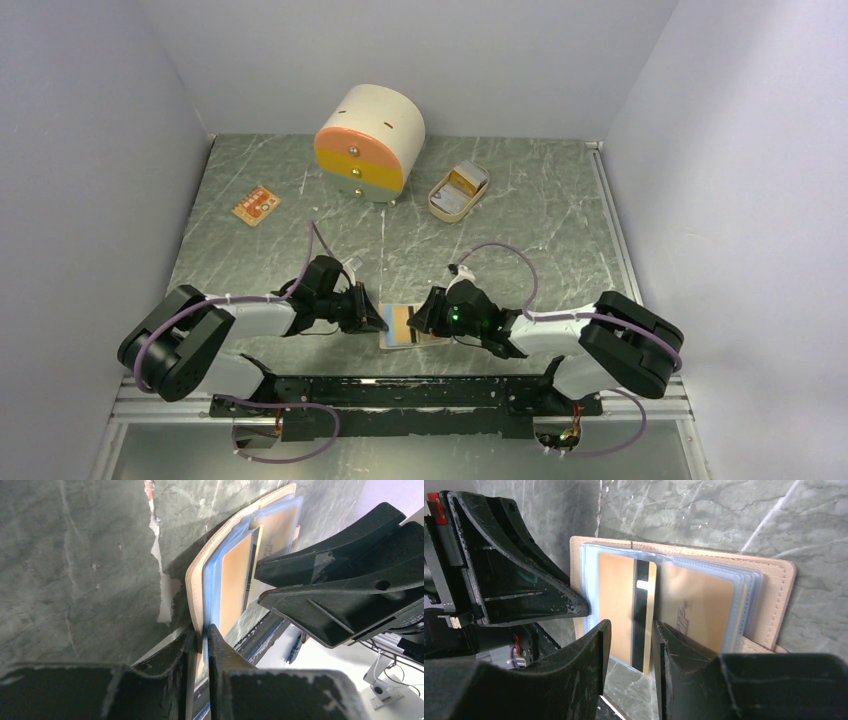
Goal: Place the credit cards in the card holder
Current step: Insert the credit card into the card holder, then turn over the card slot in the card holder.
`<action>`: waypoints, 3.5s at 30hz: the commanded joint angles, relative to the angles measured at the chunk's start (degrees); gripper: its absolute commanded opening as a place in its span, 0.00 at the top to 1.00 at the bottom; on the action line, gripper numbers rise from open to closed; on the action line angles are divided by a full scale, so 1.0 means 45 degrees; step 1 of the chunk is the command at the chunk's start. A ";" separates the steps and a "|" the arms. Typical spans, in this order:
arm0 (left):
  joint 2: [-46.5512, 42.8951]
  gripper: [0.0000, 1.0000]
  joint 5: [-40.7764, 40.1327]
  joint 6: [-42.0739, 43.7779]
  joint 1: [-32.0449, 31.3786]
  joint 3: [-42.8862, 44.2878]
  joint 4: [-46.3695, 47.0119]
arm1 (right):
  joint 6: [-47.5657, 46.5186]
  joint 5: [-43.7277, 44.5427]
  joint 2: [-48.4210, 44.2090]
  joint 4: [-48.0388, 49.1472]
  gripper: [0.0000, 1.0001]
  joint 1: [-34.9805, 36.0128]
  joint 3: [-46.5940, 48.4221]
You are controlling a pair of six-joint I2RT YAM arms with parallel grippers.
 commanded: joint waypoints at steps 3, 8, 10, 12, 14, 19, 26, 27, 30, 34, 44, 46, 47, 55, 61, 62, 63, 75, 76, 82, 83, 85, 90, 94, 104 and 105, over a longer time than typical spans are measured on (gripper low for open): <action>0.0159 0.80 0.0713 -0.0093 0.0009 -0.0041 0.0854 | -0.0313 -0.0083 0.0639 0.0377 0.60 0.0185 0.0280; -0.0046 0.80 0.0720 -0.0066 -0.0006 0.0033 0.0763 | -0.0203 -0.0476 0.1057 0.1434 0.60 0.0186 0.0195; -0.0163 0.80 0.0723 -0.0094 -0.0011 0.0003 0.0799 | -0.0208 -0.0659 0.1330 0.1735 0.60 0.0203 0.0231; -0.0201 0.80 0.0735 -0.0120 -0.0004 -0.0029 0.0837 | -0.0193 -0.0745 0.1485 0.2024 0.60 0.0209 0.0219; -0.0219 0.80 0.0778 -0.0121 -0.0011 -0.0060 0.0851 | -0.0179 -0.0795 0.1576 0.2241 0.60 0.0213 0.0150; -0.0482 0.85 0.0809 -0.0145 -0.0014 -0.0086 0.0833 | -0.0324 -0.0813 0.1495 0.2135 0.60 0.0208 0.0118; -0.1245 0.91 0.0365 0.0600 -0.0016 0.0698 -0.1464 | -0.0910 -0.0711 0.0684 -0.0091 0.59 0.0212 0.0809; -0.1297 0.91 0.0293 0.0775 -0.0028 0.0876 -0.1848 | -0.0979 -0.0683 0.0520 -0.0421 0.59 0.0218 0.0887; -0.1359 0.91 -0.0216 0.1279 -0.0014 0.1382 -0.3347 | -0.1194 -0.0533 -0.0032 -0.1227 0.57 0.0213 0.1035; -0.1598 0.91 -0.0609 0.1874 -0.0017 0.1998 -0.4822 | -0.1539 -0.0106 -0.0731 -0.2143 0.61 0.0222 0.1217; -0.1488 0.79 0.0367 0.2159 -0.0034 0.2652 -0.4780 | -0.2067 0.0478 -0.0172 -0.2173 0.76 0.0187 0.1183; -0.1417 0.79 0.0522 0.2107 -0.0035 0.2614 -0.4539 | -0.2021 0.0364 0.0172 -0.1841 0.76 0.0205 0.1091; -0.1440 0.79 0.0591 0.2072 -0.0038 0.2577 -0.4418 | -0.1965 0.0265 0.0324 -0.1641 0.77 0.0178 0.0999; -0.1492 0.81 0.0735 0.1904 -0.0044 0.2436 -0.3880 | -0.1771 -0.0012 0.0883 -0.0863 0.78 0.0212 0.0694; -0.1428 0.86 0.0946 0.1852 -0.0048 0.2284 -0.3374 | -0.1694 0.0035 0.0833 -0.0778 0.78 0.0214 0.0557; -0.1459 0.90 0.1030 0.1825 -0.0067 0.2231 -0.3210 | -0.1698 0.0038 0.0821 -0.0778 0.78 0.0208 0.0538; -0.1471 0.91 0.1140 0.1788 -0.0059 0.2173 -0.3055 | -0.1698 0.0038 0.0820 -0.0783 0.78 0.0217 0.0543; -0.1140 0.88 0.1981 0.1235 -0.0068 0.1592 -0.1376 | -0.1561 -0.0118 0.1130 -0.0517 0.78 0.0212 0.0536; -0.1130 0.87 0.1957 0.1218 -0.0072 0.1588 -0.1347 | -0.1564 -0.0113 0.1169 -0.0501 0.78 0.0213 0.0545; -0.0932 0.91 0.1896 0.1395 -0.0055 0.1642 -0.1368 | -0.1605 -0.0093 0.1179 -0.0556 0.78 0.0213 0.0625; -0.0894 0.91 0.1974 0.1341 -0.0070 0.1574 -0.1172 | -0.1596 -0.0122 0.1204 -0.0523 0.78 0.0218 0.0625; -0.0716 0.91 0.2137 0.1171 -0.0084 0.1414 -0.0759 | -0.1566 -0.0193 0.1289 -0.0442 0.78 0.0214 0.0637; -0.0429 0.91 0.1525 0.1229 -0.0123 0.1463 -0.1103 | -0.1536 -0.0092 0.1191 -0.0544 0.76 0.0205 0.0625; -0.0313 0.91 0.0703 0.1585 -0.0124 0.1738 -0.2077 | -0.1517 0.0345 0.0528 -0.1120 0.71 0.0205 0.0599; -0.0931 0.87 -0.1047 0.2211 -0.0134 0.2629 -0.4640 | -0.1745 0.2523 -0.2573 -0.4742 0.61 0.0193 0.1251; -0.0933 0.88 -0.1063 0.2219 -0.0126 0.2640 -0.4670 | -0.1809 0.2636 -0.2927 -0.4852 0.60 0.0193 0.1294</action>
